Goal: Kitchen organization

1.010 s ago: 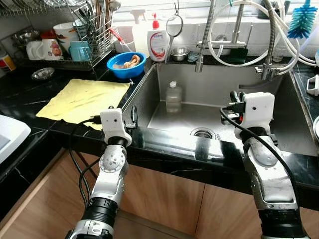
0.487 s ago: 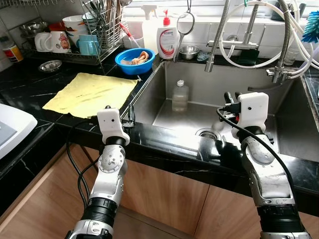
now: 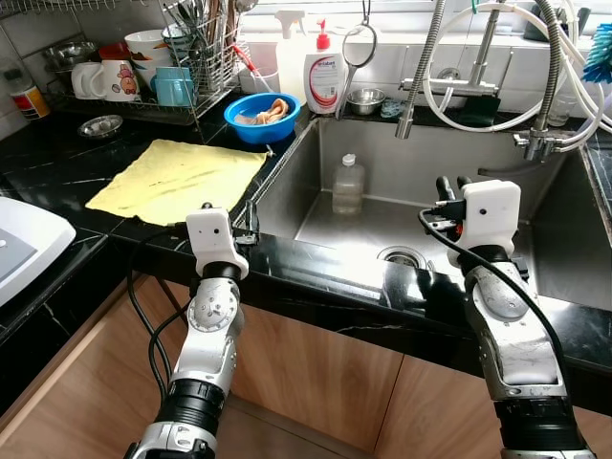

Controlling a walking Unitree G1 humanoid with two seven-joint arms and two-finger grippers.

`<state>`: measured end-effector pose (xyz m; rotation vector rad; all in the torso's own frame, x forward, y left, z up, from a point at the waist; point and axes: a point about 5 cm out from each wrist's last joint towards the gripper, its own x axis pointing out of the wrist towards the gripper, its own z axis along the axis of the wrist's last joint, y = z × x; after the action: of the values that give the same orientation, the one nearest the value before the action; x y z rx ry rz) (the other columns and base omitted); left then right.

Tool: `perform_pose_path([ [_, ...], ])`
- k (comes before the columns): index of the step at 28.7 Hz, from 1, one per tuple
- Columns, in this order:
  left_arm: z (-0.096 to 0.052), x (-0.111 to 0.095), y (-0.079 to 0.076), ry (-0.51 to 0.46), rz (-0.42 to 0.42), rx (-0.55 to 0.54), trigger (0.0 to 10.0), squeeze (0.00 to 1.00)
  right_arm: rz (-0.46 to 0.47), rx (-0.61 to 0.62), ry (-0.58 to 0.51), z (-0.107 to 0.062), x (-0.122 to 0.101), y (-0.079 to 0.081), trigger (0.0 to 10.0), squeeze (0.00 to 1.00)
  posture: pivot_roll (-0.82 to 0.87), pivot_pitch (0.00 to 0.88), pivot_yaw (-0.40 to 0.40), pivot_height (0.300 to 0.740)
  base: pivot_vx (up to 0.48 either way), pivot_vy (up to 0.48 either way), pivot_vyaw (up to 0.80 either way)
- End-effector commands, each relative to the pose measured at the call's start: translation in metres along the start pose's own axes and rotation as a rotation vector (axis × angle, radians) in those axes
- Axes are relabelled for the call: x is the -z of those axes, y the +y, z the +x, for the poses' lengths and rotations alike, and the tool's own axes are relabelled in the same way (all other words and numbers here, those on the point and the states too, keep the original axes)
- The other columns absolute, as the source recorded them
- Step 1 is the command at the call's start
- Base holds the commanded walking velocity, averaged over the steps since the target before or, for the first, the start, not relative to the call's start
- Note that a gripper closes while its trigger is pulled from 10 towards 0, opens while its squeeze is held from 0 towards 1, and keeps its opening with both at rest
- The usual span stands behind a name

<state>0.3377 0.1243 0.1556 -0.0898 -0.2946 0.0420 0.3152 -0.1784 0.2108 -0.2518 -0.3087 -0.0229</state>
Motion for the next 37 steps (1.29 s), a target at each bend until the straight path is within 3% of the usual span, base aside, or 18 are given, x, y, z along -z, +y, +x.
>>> perform_pose_path([
  [1, 0.005, -0.006, 0.0, -0.023, 0.028, 0.023, 10.0, 0.0, 0.011, -0.002, -0.11, -0.001, -0.024, -0.004, 10.0, 0.0, -0.29, 0.0, 0.139, 0.74, 0.0, 0.0, 0.0],
  [6, 0.006, -0.006, -0.002, -0.024, 0.027, 0.036, 10.0, 0.0, -0.001, 0.059, -0.181, -0.003, -0.043, -0.028, 10.0, 0.0, -0.3, 0.0, 0.15, 0.74, 0.0, 0.0, 0.0],
  [15, 0.006, -0.006, -0.005, -0.023, 0.028, 0.048, 10.0, 0.0, 0.008, 0.082, -0.102, -0.012, -0.026, -0.025, 10.0, 0.0, -0.3, 0.0, 0.155, 0.74, 0.0, 0.0, 0.0],
  [17, 0.007, -0.008, -0.003, -0.025, 0.03, 0.049, 10.0, 0.0, -0.057, 0.138, -0.065, -0.008, -0.029, -0.042, 10.0, 0.0, -0.3, 0.0, 0.161, 0.74, 0.0, 0.0, 0.0],
  [18, 0.007, -0.008, -0.003, -0.025, 0.03, 0.049, 10.0, 0.0, -0.057, 0.138, -0.065, -0.008, -0.029, -0.042, 10.0, 0.0, -0.3, 0.0, 0.161, 0.74, 0.0, 0.0, 0.0],
  [21, 0.007, -0.006, -0.002, -0.02, 0.033, 0.051, 10.0, 0.0, -0.014, 0.213, -0.062, -0.002, -0.036, -0.063, 10.0, 0.0, -0.3, 0.0, 0.162, 0.74, 0.0, 0.0, 0.0],
  [24, 0.007, -0.006, -0.003, -0.018, 0.033, 0.053, 10.0, 0.0, -0.065, 0.274, -0.031, 0.002, -0.042, -0.077, 10.0, 0.0, -0.3, 0.0, 0.164, 0.74, 0.0, 0.0, 0.0],
  [28, 0.006, -0.005, -0.004, -0.012, 0.031, 0.058, 10.0, 0.0, 0.008, 0.419, -0.002, -0.001, -0.046, -0.106, 10.0, 0.0, -0.31, 0.0, 0.171, 0.74, 0.0, 0.0, 0.0],
  [30, 0.006, -0.004, -0.004, -0.009, 0.031, 0.06, 10.0, 0.0, 0.007, 0.41, -0.006, -0.002, -0.046, -0.106, 10.0, 0.0, -0.31, 0.0, 0.171, 0.74, 0.0, 0.0, 0.0],
  [34, 0.006, -0.005, -0.006, -0.01, 0.029, 0.068, 10.0, 0.0, 0.118, 0.214, -0.046, -0.001, -0.039, -0.062, 10.0, 0.0, -0.32, 0.0, 0.173, 0.74, 0.0, 0.0, 0.0],
  [37, 0.008, -0.007, -0.007, -0.019, 0.023, 0.068, 10.0, 0.0, 0.052, 0.128, -0.061, -0.003, -0.032, -0.029, 10.0, 0.0, -0.31, 0.0, 0.172, 0.74, 0.0, 0.0, 0.0],
])
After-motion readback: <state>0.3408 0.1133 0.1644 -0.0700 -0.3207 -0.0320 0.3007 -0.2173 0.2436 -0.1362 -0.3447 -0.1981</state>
